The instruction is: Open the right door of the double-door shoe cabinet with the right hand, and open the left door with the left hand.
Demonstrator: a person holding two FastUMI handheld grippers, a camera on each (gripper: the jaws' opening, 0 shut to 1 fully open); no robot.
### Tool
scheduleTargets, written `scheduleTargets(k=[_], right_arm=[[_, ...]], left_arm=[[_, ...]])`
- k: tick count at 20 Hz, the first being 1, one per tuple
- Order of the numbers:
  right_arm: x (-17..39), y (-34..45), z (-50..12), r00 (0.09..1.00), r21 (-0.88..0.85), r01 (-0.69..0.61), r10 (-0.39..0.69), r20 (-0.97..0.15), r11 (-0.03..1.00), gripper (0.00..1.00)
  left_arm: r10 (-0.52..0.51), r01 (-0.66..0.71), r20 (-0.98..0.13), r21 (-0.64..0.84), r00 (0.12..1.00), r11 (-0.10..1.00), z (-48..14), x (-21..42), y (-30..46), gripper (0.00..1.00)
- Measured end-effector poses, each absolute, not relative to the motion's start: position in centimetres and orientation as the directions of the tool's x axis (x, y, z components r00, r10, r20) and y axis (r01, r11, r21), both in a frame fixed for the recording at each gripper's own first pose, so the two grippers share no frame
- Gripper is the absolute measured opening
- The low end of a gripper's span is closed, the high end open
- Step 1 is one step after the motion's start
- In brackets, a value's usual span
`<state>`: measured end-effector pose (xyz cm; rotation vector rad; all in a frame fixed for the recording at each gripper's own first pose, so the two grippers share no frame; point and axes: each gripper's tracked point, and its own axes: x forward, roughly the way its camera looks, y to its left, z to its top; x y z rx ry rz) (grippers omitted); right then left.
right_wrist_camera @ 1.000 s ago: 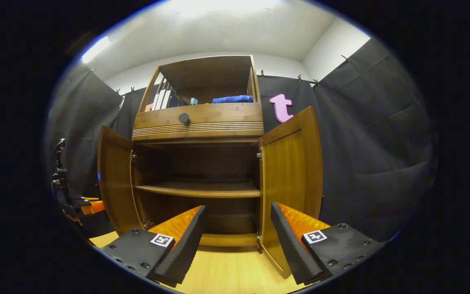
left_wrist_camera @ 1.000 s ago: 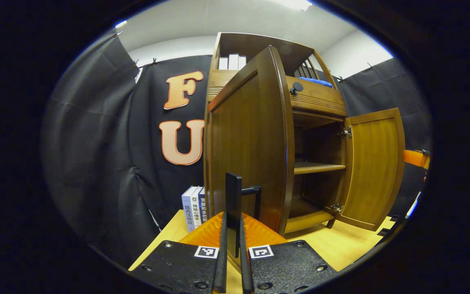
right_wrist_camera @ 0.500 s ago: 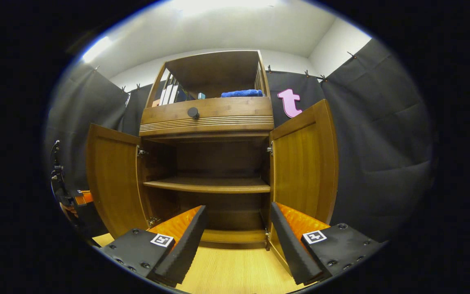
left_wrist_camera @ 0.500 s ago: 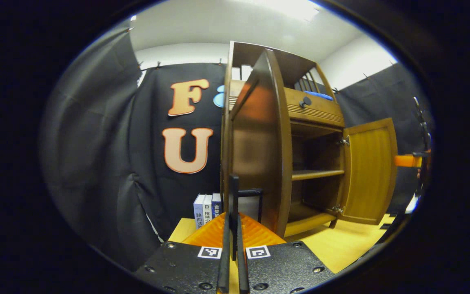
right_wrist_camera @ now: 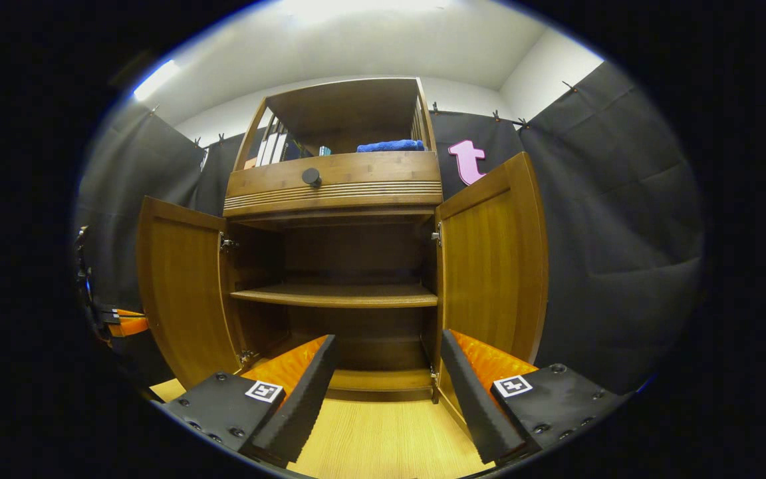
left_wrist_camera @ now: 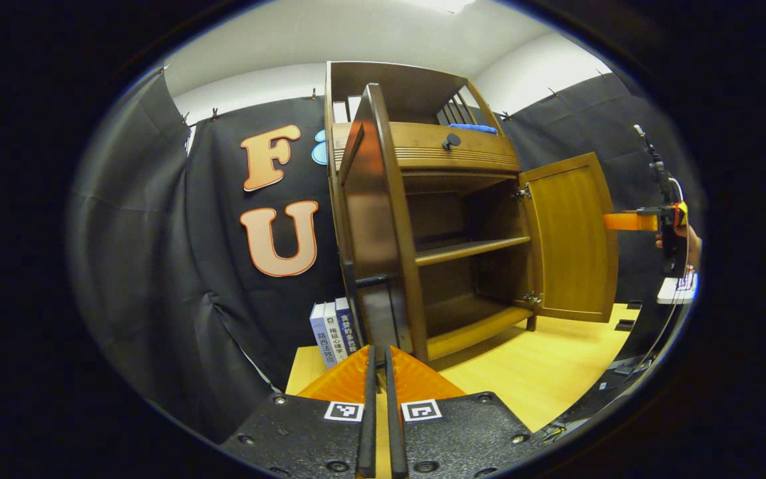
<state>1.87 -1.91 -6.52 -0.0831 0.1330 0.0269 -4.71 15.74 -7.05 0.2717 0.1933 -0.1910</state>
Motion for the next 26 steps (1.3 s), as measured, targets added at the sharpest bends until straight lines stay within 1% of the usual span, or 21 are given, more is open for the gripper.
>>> scheduleTargets(k=[3,4,5,6,7,8,9,10,11,12,13,14,16,19,20,22,23,24,25,26], right_arm=[[2.0,-1.4,-6.6,0.990,-0.076,-0.045,0.034,-0.137,0.996,0.94],[2.1,-1.1,-6.7,0.989,-0.077,-0.053,0.042,-0.141,0.996,0.99],[2.0,-0.9,-6.6,0.989,-0.080,-0.060,0.048,-0.141,0.995,0.99],[2.0,-0.7,-6.5,0.989,-0.082,-0.064,0.052,-0.141,0.995,0.94],[2.0,-0.6,-6.3,0.989,-0.083,-0.066,0.055,-0.136,0.994,0.94],[2.0,-0.5,-6.1,0.990,-0.083,-0.068,0.057,-0.130,0.994,0.94],[1.8,-0.3,-6.0,0.990,-0.084,-0.070,0.060,-0.124,0.994,0.94],[1.7,-0.4,-5.8,0.992,-0.089,-0.067,0.056,-0.117,0.994,0.94],[1.6,-0.5,-5.5,0.993,-0.097,-0.061,0.050,-0.111,0.993,0.94],[1.6,-0.6,-5.3,0.994,-0.106,-0.054,0.043,-0.105,0.993,0.94],[1.4,-0.7,-5.0,0.994,-0.111,-0.050,0.039,-0.100,0.993,0.94],[1.4,-0.7,-4.9,0.995,-0.112,-0.047,0.036,-0.097,0.993,0.94],[1.2,-1.0,-4.8,0.996,-0.116,-0.037,0.027,-0.090,0.993,0.94],[0.7,-1.4,-4.7,0.996,-0.111,-0.027,0.016,-0.091,0.993,0.94],[0.5,-1.5,-4.7,0.996,-0.110,-0.024,0.014,-0.091,0.994,0.99],[0.2,-1.9,-4.6,0.996,-0.115,-0.014,0.004,-0.088,0.993,0.99],[0.1,-2.2,-4.6,0.996,-0.118,-0.008,-0.002,-0.086,0.993,1.00],[-0.1,-2.4,-4.5,0.996,-0.119,-0.004,-0.006,-0.086,0.993,1.00],[-0.3,-2.6,-4.4,0.996,-0.121,-0.001,-0.009,-0.085,0.993,0.99],[-0.5,-2.9,-4.2,0.997,-0.122,0.001,-0.011,-0.083,0.993,0.99]], left_arm=[[-0.194,0.224,-0.155,0.209,0.969,0.952,-4.9,-6.4,12.5,0.08],[-0.208,0.231,-0.130,0.195,0.969,0.953,-4.0,-6.4,11.3,0.07],[-0.221,0.237,-0.105,0.177,0.970,0.955,-3.2,-6.3,10.1,0.08],[-0.226,0.236,-0.079,0.158,0.971,0.959,-2.5,-5.9,9.1,0.08],[-0.220,0.225,-0.052,0.138,0.974,0.965,-1.6,-5.5,8.5,0.07],[-0.200,0.203,-0.031,0.123,0.979,0.972,-0.8,-5.0,8.2,0.04],[-0.180,0.180,-0.016,0.113,0.984,0.977,-0.3,-4.3,8.1,0.05],[-0.154,0.154,-0.007,0.113,0.988,0.982,0.1,-3.7,7.8,0.04],[-0.134,0.133,0.001,0.118,0.991,0.984,0.5,-2.9,7.4,0.07],[-0.114,0.112,0.011,0.118,0.993,0.987,1.0,-2.2,7.0,0.05],[-0.098,0.097,0.003,0.112,0.995,0.989,0.7,-1.5,6.4,0.02],[-0.088,0.088,-0.006,0.106,0.996,0.990,0.4,-0.8,5.8,0.06],[-0.110,0.111,-0.014,0.099,0.994,0.989,-0.2,0.5,3.5,0.06],[-0.101,0.102,-0.028,0.043,0.995,0.994,-1.5,2.0,1.3,0.06],[-0.087,0.088,-0.042,0.033,0.995,0.996,-2.2,2.5,0.8,0.06],[-0.046,0.049,-0.042,0.060,0.998,0.997,-2.8,3.3,0.7,0.06],[-0.031,0.034,-0.036,0.068,0.999,0.997,-3.0,3.6,0.6,0.10],[-0.023,0.025,-0.025,0.061,0.999,0.998,-3.2,3.7,0.3,0.06],[-0.028,0.029,-0.017,0.051,0.999,0.998,-3.5,4.0,-0.4,0.14],[-0.031,0.032,-0.018,0.046,0.999,0.998,-3.8,4.2,-1.0,0.06]])
